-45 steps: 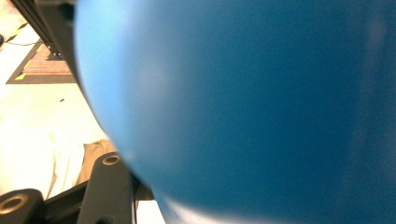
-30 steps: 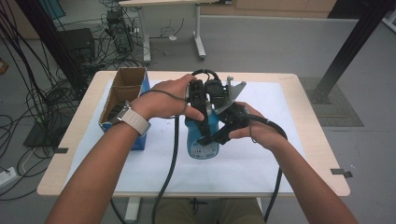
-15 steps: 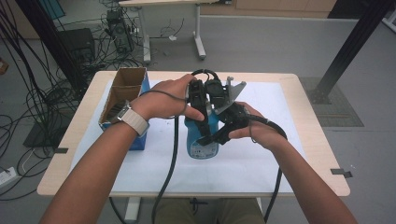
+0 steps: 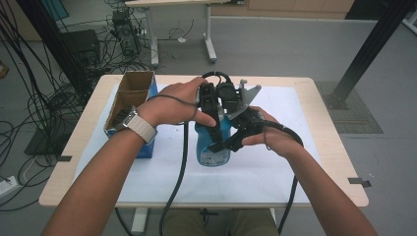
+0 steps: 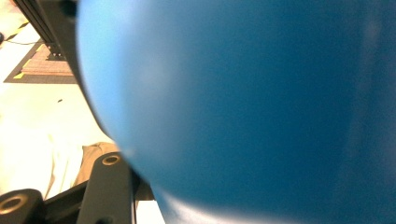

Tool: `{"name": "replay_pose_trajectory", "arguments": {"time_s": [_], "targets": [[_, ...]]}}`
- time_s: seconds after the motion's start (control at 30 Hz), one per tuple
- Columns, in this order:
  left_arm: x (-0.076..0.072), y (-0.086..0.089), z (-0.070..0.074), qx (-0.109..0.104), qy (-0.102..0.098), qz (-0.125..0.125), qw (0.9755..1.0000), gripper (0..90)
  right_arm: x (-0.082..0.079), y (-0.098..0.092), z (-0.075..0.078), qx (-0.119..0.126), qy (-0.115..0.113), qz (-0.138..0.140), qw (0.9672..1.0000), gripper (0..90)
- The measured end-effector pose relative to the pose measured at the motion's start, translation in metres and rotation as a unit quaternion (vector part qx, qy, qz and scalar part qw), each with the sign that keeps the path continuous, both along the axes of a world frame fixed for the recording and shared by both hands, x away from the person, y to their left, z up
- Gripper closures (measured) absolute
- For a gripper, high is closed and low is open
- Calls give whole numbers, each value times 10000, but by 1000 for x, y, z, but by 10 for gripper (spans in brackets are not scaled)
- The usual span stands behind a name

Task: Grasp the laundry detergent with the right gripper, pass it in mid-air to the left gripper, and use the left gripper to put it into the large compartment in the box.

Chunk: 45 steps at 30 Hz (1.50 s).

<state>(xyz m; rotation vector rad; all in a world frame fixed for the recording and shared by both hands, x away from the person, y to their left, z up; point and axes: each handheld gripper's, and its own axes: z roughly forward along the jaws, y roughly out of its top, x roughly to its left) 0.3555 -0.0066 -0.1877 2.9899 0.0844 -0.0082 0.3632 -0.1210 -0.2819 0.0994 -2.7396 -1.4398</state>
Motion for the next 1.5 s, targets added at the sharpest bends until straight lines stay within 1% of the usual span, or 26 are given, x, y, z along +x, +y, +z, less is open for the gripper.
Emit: {"name": "replay_pose_trajectory", "arguments": {"time_s": [0.2, 0.23, 0.27, 0.3, 0.33, 0.37, 0.4, 0.43, 0.5, 0.53, 0.57, 0.6, 0.67, 0.73, 0.83, 0.9, 1.0, 1.03, 1.07, 1.13, 1.2, 1.27, 1.3, 1.37, 1.43, 1.5], "targets": [[-1, 0, 3, -22, -70, 23, 10000, 378, 0, 0, 1, 44, -32, 11, 10000, 426], [-1, 0, 3, -15, -90, 35, 10000, 379, 0, -1, 1, 51, -15, 3, 10000, 391], [-1, 0, 3, -18, -111, 39, 9999, 379, 1, -1, 1, 74, -25, -36, 10000, 319], [-1, 0, 4, -5, -116, 49, 9999, 379, 1, -3, 1, 56, 31, -125, 9999, 251], [0, 0, 4, -6, -126, 50, 9999, 379, 3, -5, 0, 48, 123, -155, 9998, 260], [0, -1, 4, -26, -121, 61, 9999, 379, 5, -8, 0, 13, 39, -139, 9999, 249], [0, 0, 5, -43, -119, 95, 9999, 378, 3, -12, 0, -10, 279, -143, 9995, 219], [0, 0, 6, -57, -112, 131, 9998, 378, 4, -15, 0, -52, 228, -176, 9996, 196], [0, 1, 7, -64, -122, 162, 9998, 378, 5, -24, -1, -290, 304, -223, 9989, 176], [1, 1, 7, -30, -115, 201, 9997, 378, 6, -29, -2, -384, 306, -269, 9984, 166], [1, 1, 7, -34, -112, 239, 9996, 378, 7, -36, -3, -467, 388, -313, 9977, 158], [1, 1, 7, 1, -120, 250, 9996, 377, 8, -42, -4, -564, 401, -352, 9970, 152], [1, 0, 8, 59, -114, 319, 9994, 378, 11, -52, -4, -803, 450, -563, 9942, 130], [1, 1, 9, 90, -109, 446, 9989, 377, 12, -62, -4, -1013, 518, -677, 9912, 106], [2, 2, 12, 128, -127, 644, 9978, 378, 13, -74, -1, -1254, 507, -830, 9873, 88], [3, 3, 14, 136, -168, 766, 9968, 378, 13, -81, 2, -1440, 431, -901, 9845, 85], [4, 5, 17, 139, -212, 1037, 9943, 377, 15, -90, 7, -1697, 351, -1050, 9793, 64], [5, 5, 18, 160, -222, 1076, 9938, 377, 16, -92, 8, -1772, 336, -1103, 9774, 61], [6, 6, 18, 130, -217, 1195, 9925, 377, 17, -95, 10, -1869, 273, -1122, 9756, 62], [8, 8, 21, 176, -243, 1312, 9909, 377, 19, -99, 11, -2053, 235, -1217, 9708, 62], [9, 9, 23, 208, -274, 1472, 9885, 377, 21, -104, 12, -2211, 201, -1301, 9663, 62], [12, 11, 25, 224, -302, 1659, 9854, 377, 24, -108, 13, -2315, 181, -1356, 9632, 62], [12, 11, 26, 250, -305, 1720, 9843, 377, 25, -110, 13, -2337, 214, -1412, 9618, 62], [14, 12, 29, 267, -310, 1868, 9815, 377, 26, -113, 14, -2320, 276, -1456, 9614, 62], [16, 14, 32, 247, -320, 2009, 9788, 377, 26, -115, 14, -2363, 271, -1475, 9600, 64], [17, 14, 35, 233, -363, 2131, 9761, 377, 27, -117, 15, -2448, 236, -1525, 9572, 65]]}}
